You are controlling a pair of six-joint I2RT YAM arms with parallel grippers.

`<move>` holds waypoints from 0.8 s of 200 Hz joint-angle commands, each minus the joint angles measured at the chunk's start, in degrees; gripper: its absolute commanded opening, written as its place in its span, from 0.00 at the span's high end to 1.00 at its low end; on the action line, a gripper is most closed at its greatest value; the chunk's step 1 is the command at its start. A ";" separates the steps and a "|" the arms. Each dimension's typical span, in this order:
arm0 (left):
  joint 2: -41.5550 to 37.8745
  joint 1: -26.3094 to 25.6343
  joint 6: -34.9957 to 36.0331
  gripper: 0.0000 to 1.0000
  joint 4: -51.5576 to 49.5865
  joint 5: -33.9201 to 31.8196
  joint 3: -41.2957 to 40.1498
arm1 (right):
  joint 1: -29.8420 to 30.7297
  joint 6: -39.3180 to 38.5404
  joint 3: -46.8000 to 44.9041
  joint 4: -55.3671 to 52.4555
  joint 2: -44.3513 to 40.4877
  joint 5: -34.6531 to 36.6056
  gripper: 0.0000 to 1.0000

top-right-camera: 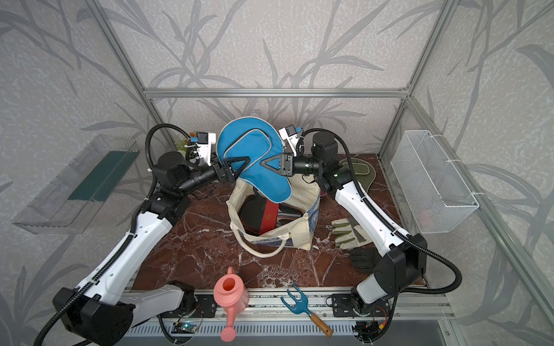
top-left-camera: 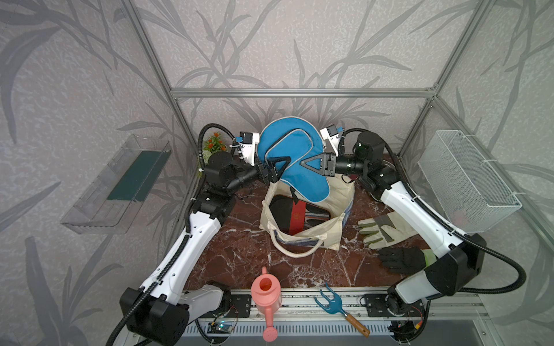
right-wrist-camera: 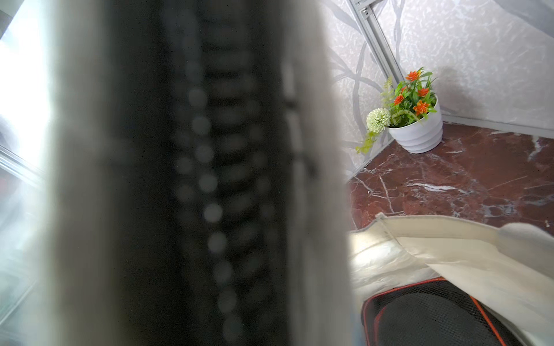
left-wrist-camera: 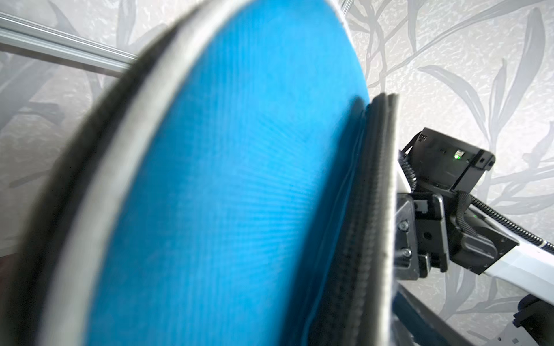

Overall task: Remove the ping pong set from the canvas bag
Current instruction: Pick up the ping pong set from the canvas bag, then place the ping pong set at the center of the board.

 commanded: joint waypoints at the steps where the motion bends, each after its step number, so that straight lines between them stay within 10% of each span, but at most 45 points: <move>1: 0.28 -0.41 -4.76 0.02 10.43 2.58 -1.55 | 1.37 3.99 0.77 12.20 -1.26 -1.61 1.00; 21: 1.20 -0.61 -8.09 0.15 15.68 5.04 -2.43 | 1.93 6.78 -0.07 16.22 -0.19 -1.24 1.00; 65: 0.25 -0.70 -8.25 1.00 17.17 3.40 -2.25 | 2.30 4.36 0.83 11.70 1.16 -0.16 0.94; 113: -1.78 3.27 8.91 1.00 -10.13 -3.92 12.62 | 1.65 -18.68 8.06 -19.32 -1.99 7.84 0.12; 160: 5.61 18.68 20.15 1.00 -34.05 -9.32 29.10 | 1.10 -30.91 8.93 -36.16 -6.92 17.88 0.01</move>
